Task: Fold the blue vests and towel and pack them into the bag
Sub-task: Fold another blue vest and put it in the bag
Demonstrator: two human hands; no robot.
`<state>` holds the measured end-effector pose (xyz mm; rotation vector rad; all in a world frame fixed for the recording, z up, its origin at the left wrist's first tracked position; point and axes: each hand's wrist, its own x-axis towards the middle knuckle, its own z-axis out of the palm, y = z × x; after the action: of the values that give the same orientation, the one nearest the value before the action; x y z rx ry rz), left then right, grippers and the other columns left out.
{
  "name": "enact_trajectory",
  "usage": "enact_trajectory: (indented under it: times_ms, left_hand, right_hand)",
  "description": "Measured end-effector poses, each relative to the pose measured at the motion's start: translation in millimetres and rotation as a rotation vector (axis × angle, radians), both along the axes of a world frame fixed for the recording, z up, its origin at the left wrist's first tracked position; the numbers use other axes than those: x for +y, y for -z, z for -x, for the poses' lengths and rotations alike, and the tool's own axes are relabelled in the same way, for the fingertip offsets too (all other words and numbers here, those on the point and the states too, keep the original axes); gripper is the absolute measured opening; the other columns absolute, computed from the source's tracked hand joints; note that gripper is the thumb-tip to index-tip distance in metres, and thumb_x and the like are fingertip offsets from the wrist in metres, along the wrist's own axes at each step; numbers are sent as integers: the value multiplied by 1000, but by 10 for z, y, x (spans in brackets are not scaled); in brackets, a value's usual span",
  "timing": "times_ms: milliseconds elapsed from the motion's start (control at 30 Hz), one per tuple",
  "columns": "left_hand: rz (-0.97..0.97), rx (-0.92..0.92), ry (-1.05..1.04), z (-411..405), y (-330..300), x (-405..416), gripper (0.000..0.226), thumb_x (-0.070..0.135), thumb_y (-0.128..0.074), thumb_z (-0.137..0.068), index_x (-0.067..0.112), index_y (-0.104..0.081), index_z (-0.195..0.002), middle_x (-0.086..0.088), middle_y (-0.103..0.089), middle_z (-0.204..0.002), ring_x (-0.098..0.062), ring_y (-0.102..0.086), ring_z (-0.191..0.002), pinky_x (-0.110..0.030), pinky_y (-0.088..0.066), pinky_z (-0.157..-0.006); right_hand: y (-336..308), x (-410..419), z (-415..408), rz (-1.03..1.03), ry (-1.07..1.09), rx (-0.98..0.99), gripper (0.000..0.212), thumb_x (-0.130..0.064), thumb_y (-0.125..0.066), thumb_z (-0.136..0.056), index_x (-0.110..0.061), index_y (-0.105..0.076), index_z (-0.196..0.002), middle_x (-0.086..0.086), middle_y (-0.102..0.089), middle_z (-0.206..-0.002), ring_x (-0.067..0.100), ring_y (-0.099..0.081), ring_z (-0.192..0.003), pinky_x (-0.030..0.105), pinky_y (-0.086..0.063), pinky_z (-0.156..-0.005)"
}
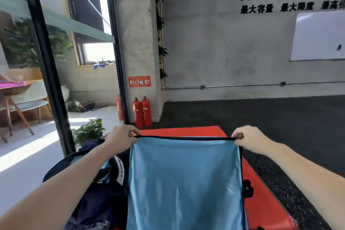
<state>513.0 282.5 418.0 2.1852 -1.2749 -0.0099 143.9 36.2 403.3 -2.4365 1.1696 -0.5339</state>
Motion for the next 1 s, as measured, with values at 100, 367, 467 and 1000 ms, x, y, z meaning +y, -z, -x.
enact_trajectory:
  times_ms: [100,367,467,1000]
  left_hand:
    - [-102,52,-36,-101,402,-237,17,5,-68,-78,13,-77,-90,0,-72,-68,-17,-70,-63,-28,-57,-64]
    - [-24,196,-60,-396,1012,-763,7,-1,-68,-77,-6,-68,-72,0,-63,-55,-18,-60,-48,-38,-58,-62]
    - [32,200,-78,-602,1226,-964,6,-8,-62,-78,-12,-62,-74,-9,-58,-61,-25,-54,-53,-43,-52,-53]
    - [439,-109,-109,-890,-569,-2103,9,13,-60,-91,16,-64,-84,-4,-65,-82,-24,-57,-79,-36,-45,-75]
  right_hand:
    - [412,-182,-169,-243,72,8,22,9,-52,-82,-6,-68,-89,8,-72,-63,14,-70,-52,23,-53,-52]
    - [923,-629,-428,-335,65,-147,4,3,-71,-85,6,-70,-83,24,-69,-70,27,-73,-60,29,-53,-46]
    - [1004,-821,-528,-288,85,-164,6,0,-69,-87,1,-72,-83,23,-71,-71,27,-74,-61,29,-53,-45]
    - [-430,-1718,-1162,190,170,-406,14,-25,-66,-95,-12,-72,-91,3,-72,-88,23,-64,-86,34,-45,-83]
